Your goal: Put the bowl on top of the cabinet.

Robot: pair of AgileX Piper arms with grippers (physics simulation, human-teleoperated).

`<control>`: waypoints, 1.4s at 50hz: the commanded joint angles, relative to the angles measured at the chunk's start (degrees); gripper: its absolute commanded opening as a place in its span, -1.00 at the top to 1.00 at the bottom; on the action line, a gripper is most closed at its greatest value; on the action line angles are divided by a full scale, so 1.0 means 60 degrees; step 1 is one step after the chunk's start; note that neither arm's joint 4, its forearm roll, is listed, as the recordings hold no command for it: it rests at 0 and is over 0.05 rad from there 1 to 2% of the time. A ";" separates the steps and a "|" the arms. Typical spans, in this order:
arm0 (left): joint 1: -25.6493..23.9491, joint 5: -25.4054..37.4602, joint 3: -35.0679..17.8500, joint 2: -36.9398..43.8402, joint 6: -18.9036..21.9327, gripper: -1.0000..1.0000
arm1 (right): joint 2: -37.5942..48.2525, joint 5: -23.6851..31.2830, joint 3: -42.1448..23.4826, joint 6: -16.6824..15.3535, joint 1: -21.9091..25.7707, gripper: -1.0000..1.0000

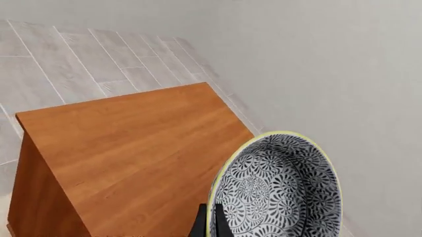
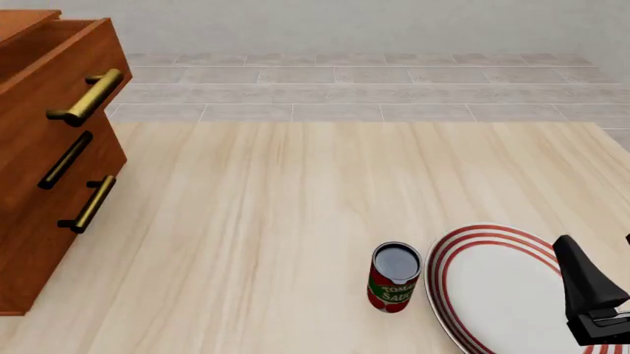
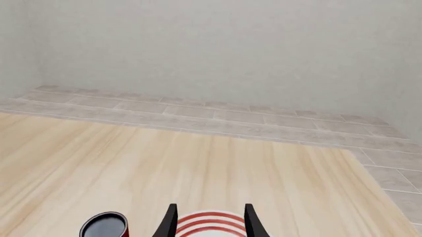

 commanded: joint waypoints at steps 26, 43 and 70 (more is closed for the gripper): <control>0.0423 -0.0472 0.0434 0.0122 -0.0219 1.00 | 0.0001 0.0014 0.0001 -0.0003 -0.0007 -1.00; 0.0350 -0.0552 0.0479 0.0112 -0.0284 -1.00 | 0.0002 0.0005 0.0000 0.0007 -0.0003 -1.00; 0.0615 -0.0177 -0.0734 0.0189 -0.0055 -1.00 | 0.0000 -0.0024 0.0001 0.0032 0.0024 -1.00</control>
